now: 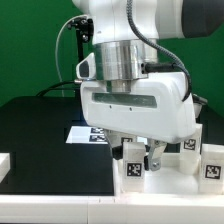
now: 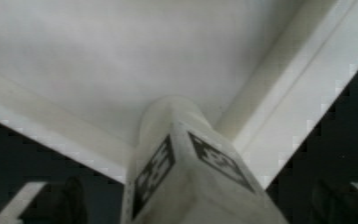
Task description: Assemble square table
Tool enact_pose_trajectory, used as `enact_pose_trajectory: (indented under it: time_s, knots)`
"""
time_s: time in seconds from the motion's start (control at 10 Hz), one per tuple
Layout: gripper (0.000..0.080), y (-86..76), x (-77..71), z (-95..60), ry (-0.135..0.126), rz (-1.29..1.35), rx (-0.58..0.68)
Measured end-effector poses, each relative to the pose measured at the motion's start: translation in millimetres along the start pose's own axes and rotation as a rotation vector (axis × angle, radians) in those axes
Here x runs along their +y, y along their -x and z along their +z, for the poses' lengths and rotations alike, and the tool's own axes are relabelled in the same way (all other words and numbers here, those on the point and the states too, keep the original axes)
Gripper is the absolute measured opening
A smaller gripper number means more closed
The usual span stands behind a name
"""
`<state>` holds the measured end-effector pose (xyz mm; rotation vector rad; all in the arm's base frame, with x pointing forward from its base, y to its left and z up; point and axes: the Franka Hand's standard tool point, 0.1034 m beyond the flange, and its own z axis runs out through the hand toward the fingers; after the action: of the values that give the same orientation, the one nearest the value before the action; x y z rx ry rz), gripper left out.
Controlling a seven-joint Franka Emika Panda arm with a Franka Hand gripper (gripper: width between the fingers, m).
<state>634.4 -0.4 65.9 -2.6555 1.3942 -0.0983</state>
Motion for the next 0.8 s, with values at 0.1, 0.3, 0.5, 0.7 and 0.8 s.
enact_pose_trajectory:
  time_s: [0.1, 0.3, 0.5, 0.7, 0.8]
  knots:
    - [0.0646, -0.4, 0.5, 0.1, 0.002, -0.089, 0.001]
    - [0.0646, -2.4, -0.1, -0.5, 0.0, -0.321, 0.025]
    - [0.0648, 0.5, 0.1, 0.1, 0.011, -0.641, 0.054]
    - [0.0648, -0.3, 1.2, 0.7, 0.012, -0.589, 0.055]
    - [0.056, -0.3, 1.3, 0.8, 0.012, -0.589, 0.055]
